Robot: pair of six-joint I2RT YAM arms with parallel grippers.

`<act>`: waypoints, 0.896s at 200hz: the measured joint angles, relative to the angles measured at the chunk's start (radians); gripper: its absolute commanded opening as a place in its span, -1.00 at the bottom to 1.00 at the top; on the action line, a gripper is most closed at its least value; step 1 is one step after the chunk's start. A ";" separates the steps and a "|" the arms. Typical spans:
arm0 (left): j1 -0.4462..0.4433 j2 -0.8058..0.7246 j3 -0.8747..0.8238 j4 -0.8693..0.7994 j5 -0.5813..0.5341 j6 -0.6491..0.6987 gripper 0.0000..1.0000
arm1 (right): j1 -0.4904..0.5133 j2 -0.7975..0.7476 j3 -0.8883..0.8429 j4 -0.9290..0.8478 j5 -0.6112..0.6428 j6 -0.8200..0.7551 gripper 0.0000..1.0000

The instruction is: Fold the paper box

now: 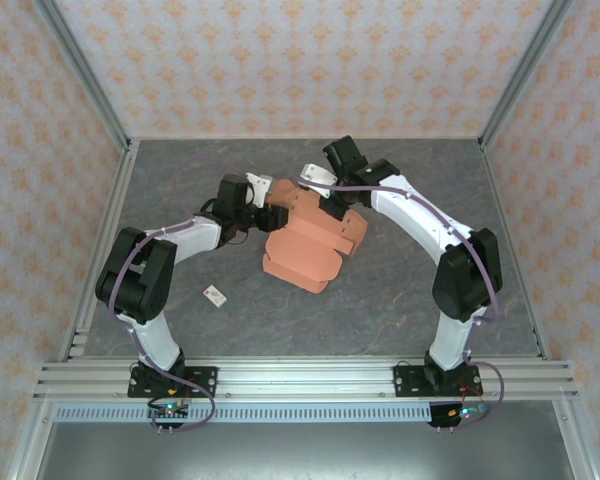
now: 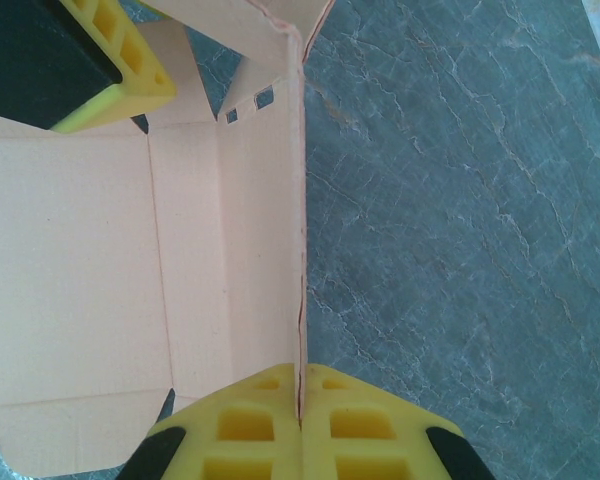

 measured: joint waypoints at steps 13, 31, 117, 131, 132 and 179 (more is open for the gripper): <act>0.000 0.000 0.000 0.003 0.020 -0.003 -0.18 | 0.000 0.000 0.000 0.000 0.000 0.000 -1.00; 0.000 0.000 -0.006 0.012 0.039 -0.013 -0.28 | 0.000 0.000 0.000 0.000 0.000 0.000 -1.00; -0.021 0.000 -0.016 0.019 0.069 -0.029 -0.41 | 0.000 0.000 0.000 0.000 0.000 0.008 -1.00; -0.037 0.000 -0.016 0.020 0.069 -0.028 -0.41 | 0.000 0.000 0.000 0.000 0.000 0.011 -1.00; -0.037 0.000 -0.016 0.020 0.069 -0.028 -0.41 | 0.000 0.000 0.000 0.000 0.000 0.011 -1.00; -0.081 0.015 -0.014 0.027 0.067 -0.029 -0.41 | 0.000 0.000 0.000 0.000 0.000 0.018 -1.00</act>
